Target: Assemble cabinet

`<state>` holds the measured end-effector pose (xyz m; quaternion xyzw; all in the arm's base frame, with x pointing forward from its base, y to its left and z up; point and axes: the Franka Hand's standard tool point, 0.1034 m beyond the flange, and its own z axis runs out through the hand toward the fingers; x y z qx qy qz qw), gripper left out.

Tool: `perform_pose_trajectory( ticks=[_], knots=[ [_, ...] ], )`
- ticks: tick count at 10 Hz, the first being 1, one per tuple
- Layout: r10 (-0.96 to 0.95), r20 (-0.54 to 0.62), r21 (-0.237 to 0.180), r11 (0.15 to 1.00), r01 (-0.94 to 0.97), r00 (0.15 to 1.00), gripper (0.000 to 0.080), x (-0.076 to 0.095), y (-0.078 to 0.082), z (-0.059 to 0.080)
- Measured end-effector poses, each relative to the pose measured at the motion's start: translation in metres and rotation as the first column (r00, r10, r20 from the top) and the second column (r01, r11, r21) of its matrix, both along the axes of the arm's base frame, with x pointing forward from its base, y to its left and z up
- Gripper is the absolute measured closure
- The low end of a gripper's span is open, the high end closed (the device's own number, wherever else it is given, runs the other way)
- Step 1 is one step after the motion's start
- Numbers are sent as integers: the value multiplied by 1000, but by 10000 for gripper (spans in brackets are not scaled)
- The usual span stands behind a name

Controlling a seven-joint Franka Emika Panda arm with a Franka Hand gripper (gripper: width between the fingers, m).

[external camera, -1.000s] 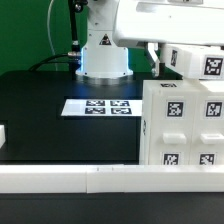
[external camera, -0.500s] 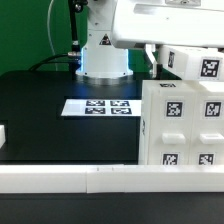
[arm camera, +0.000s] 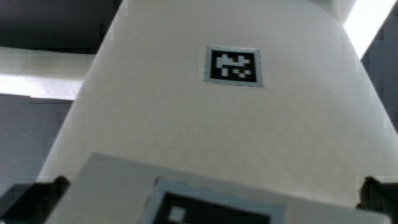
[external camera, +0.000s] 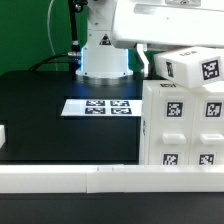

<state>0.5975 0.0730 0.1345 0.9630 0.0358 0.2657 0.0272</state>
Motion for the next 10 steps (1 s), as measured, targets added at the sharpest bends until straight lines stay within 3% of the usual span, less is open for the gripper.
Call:
perform_pose_trajectory(
  ticks=[2,5,7,10],
  knots=[
    [5,-20,5,1000,-5,1000,3,-1,1,8],
    [0,-45,44,999,2,999,3,-2,4,43],
    [-9,-78,49,999,13,997,3,-1,-1,49],
    [-28,-314,43,998,44,949,4,8,-8,56]
  ],
)
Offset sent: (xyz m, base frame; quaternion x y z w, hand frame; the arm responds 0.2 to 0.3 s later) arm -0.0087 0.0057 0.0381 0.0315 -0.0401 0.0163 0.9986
